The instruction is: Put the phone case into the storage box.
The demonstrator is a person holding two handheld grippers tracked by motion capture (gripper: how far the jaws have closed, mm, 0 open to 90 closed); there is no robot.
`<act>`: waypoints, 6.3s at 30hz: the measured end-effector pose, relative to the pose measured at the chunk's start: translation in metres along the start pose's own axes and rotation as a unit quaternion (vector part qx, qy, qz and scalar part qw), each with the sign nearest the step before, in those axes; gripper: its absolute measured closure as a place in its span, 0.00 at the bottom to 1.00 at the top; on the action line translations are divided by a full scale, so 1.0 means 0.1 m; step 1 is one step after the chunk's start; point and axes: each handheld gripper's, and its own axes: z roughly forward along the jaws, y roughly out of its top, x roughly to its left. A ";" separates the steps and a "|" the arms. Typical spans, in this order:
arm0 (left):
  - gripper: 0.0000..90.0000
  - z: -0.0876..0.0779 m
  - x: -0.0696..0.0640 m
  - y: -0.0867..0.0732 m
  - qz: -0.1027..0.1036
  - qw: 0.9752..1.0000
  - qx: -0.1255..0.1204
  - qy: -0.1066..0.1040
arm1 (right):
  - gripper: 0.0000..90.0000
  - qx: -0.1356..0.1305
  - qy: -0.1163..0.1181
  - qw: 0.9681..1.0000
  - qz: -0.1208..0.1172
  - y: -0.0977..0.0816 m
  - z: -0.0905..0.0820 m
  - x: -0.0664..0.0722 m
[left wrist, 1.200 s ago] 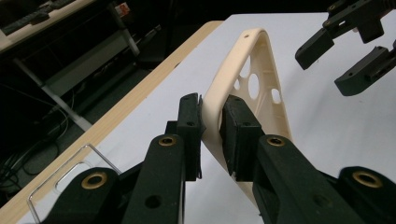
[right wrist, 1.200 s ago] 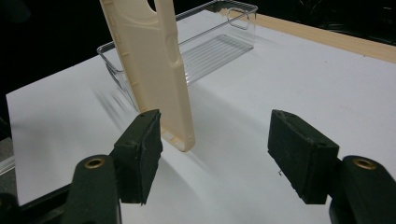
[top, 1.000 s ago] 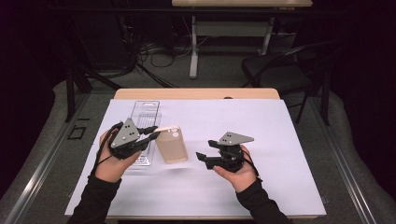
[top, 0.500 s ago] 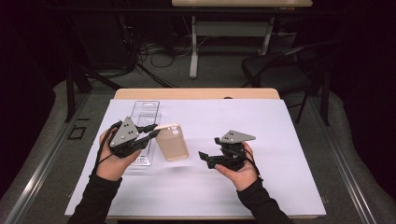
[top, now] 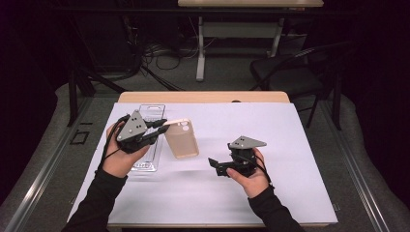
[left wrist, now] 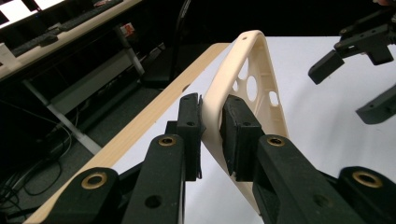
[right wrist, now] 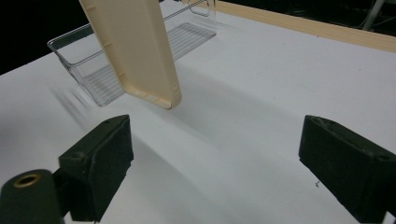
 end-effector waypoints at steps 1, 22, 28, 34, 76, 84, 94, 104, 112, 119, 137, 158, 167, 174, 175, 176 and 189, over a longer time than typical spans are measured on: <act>0.87 0.01 0.02 0.02 0.001 1.000 -0.002 -0.001 | 0.06 -0.002 -0.002 1.000 -0.001 0.00 -0.01 -0.01; 0.87 0.05 0.38 0.24 0.034 0.999 0.025 0.029 | 0.00 -0.009 -0.018 1.000 0.019 -0.10 -0.20 -0.16; 0.87 0.03 0.47 0.22 0.037 0.998 0.029 0.039 | 0.00 -0.007 -0.022 0.999 0.022 -0.13 -0.22 -0.20; 0.87 0.02 0.55 0.19 0.041 0.997 0.037 0.047 | 0.00 -0.007 -0.020 1.000 0.021 -0.13 -0.22 -0.21; 0.87 -0.19 1.04 0.03 0.038 0.991 0.065 0.114 | 0.00 0.005 -0.022 0.999 0.023 -0.17 -0.20 -0.21; 0.87 -0.18 1.13 0.00 0.047 0.989 0.069 0.119 | 0.00 0.013 -0.027 0.999 0.014 -0.18 -0.19 -0.22; 0.87 -0.09 1.25 -0.05 0.073 0.987 0.075 0.123 | 0.00 0.013 -0.037 0.999 0.015 -0.21 -0.20 -0.23; 0.87 0.02 1.34 -0.07 0.093 0.985 0.080 0.121 | 0.00 0.013 -0.046 0.999 0.016 -0.24 -0.20 -0.24; 0.87 0.13 1.39 -0.12 0.099 0.983 0.083 0.129 | 0.00 0.012 -0.051 0.998 0.021 -0.25 -0.23 -0.25; 0.87 0.24 1.44 -0.19 0.094 0.982 0.095 0.133 | 0.00 0.010 -0.054 0.998 0.025 -0.27 -0.26 -0.27; 0.87 0.41 1.53 -0.30 0.085 0.981 0.107 0.141 | 0.00 0.007 -0.057 0.998 0.034 -0.33 -0.34 -0.34; 0.87 0.63 1.54 -0.41 0.090 0.979 0.121 0.141 | 0.00 0.007 -0.072 0.997 0.034 -0.42 -0.41 -0.41; 0.87 0.70 1.52 -0.47 0.096 0.976 0.133 0.142 | 0.00 0.010 -0.067 0.997 0.035 -0.42 -0.41 -0.40; 0.87 0.71 1.51 -0.49 0.097 0.976 0.130 0.143 | 0.00 0.012 -0.065 0.997 0.034 -0.43 -0.39 -0.40; 0.87 0.71 1.51 -0.49 0.095 0.976 0.130 0.143 | 0.00 0.013 -0.064 0.997 0.033 -0.43 -0.39 -0.40; 0.87 0.71 1.51 -0.51 0.094 0.977 0.130 0.144 | 0.00 0.013 -0.064 0.997 0.032 -0.43 -0.39 -0.40; 0.87 0.71 1.51 -0.60 0.088 0.977 0.122 0.149 | 0.00 0.017 -0.063 0.997 0.032 -0.43 -0.36 -0.39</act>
